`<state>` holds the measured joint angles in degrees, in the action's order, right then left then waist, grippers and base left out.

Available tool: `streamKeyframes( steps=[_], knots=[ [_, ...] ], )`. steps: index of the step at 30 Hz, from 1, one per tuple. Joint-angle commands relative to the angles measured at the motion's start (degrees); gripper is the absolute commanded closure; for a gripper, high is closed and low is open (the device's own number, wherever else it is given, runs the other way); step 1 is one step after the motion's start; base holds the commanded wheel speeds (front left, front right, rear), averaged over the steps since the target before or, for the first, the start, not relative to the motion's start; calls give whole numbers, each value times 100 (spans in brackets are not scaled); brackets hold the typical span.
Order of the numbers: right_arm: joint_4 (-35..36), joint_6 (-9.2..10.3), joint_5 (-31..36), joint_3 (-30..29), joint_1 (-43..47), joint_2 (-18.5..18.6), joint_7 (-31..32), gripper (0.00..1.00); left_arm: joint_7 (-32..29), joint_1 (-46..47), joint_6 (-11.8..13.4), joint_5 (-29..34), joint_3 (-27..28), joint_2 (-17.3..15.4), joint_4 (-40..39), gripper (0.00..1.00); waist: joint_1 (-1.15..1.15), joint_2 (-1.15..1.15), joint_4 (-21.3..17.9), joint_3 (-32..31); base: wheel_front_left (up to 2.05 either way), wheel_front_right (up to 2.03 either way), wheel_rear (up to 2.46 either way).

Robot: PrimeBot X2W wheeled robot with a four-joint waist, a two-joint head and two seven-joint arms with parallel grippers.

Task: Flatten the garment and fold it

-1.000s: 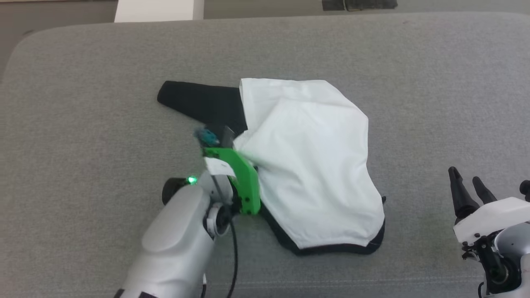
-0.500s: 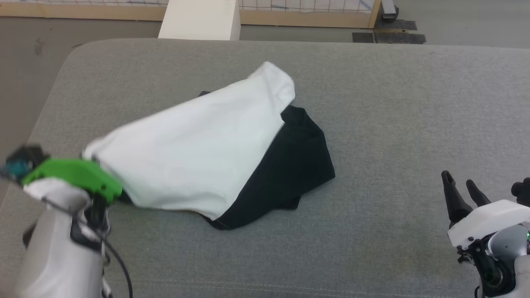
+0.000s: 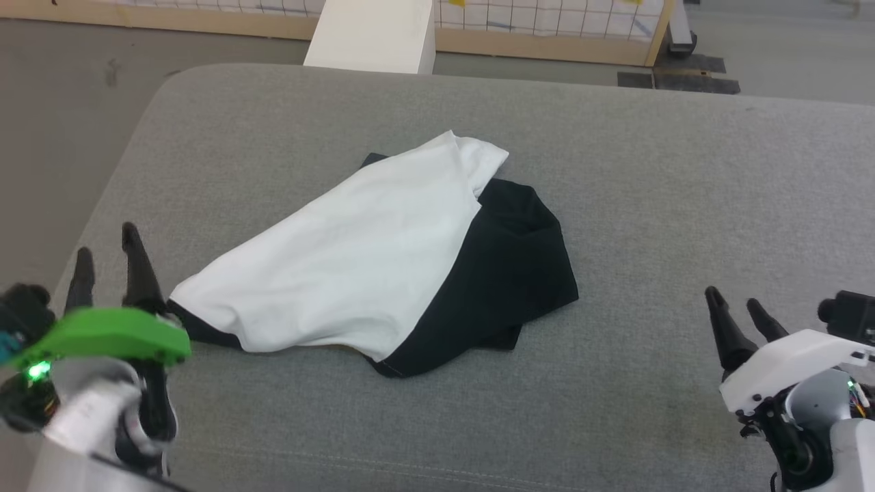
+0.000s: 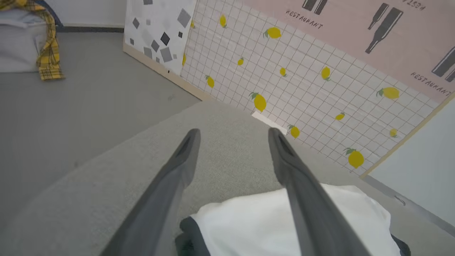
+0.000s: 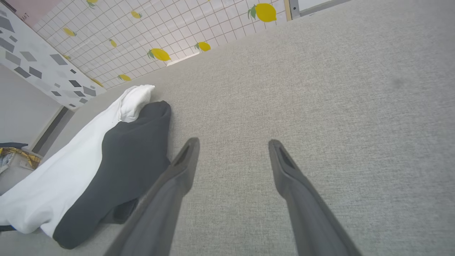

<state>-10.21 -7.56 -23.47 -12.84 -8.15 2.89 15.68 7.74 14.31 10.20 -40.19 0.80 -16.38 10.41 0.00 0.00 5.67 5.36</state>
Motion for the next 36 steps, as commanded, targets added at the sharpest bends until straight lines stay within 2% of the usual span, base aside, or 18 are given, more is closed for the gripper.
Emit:
streamKeyframes(
  steps=[1, 5, 9, 14, 21, 29, 30, 31, 32, 36],
  knots=[
    [6, 8, 99, 85, -87, -2, 13, 0, 321, -339, -29, 406, -157, -108, -106, 0, 0, 0, 21, -37, 0, 0, 0],
    [-56, 8, 429, 524, -267, -2, 186, 0, 692, -835, -15, 1125, -345, -5, -439, 0, 0, 0, 86, -16, 0, 0, 0],
    [-261, 8, 870, 1134, -691, -2, 640, 0, 721, -1105, -48, 1439, -400, 220, -612, 0, 0, 0, 145, 121, 0, 0, 0],
    [-922, 8, 1551, 1666, -1402, -2, 1427, 0, 724, -1050, -217, 1711, -356, 456, -722, 0, 0, 0, 311, 361, 0, 0, 0],
    [-1894, 8, 1961, 1762, -2124, -2, 1761, 0, 725, -745, -475, 1995, -364, 693, -617, 0, 0, 0, 567, 710, 0, 0, 0],
    [-2594, 8, 2121, 2002, -2511, -2, 1731, 0, 725, -582, -688, 2194, -274, 922, -452, 0, 0, 0, 651, 927, 0, 0, 0],
    [-2681, 8, 2071, 2006, -2526, -2, 1781, 56, 725, -576, -714, 2216, -254, 950, -439, 0, 0, 0, 649, 932, 0, 0, 0],
    [-2719, 8, 2013, 1999, -2542, -2, 1780, 82, 725, -573, -738, 2234, -242, 970, -423, 0, 0, 0, 645, 925, 0, 0, 0],
    [-2737, 8, 1929, 2001, -2564, -2, 1747, 100, 725, -568, -770, 2252, -225, 992, -407, 0, 0, 0, 636, 912, 0, 0, 0],
    [-2637, 8, 1628, 1767, -2649, 0, 1583, 100, 725, -571, -835, 2298, -149, 1056, -316, 0, 0, 0, 559, 792, 0, 0, 0]
  ],
)
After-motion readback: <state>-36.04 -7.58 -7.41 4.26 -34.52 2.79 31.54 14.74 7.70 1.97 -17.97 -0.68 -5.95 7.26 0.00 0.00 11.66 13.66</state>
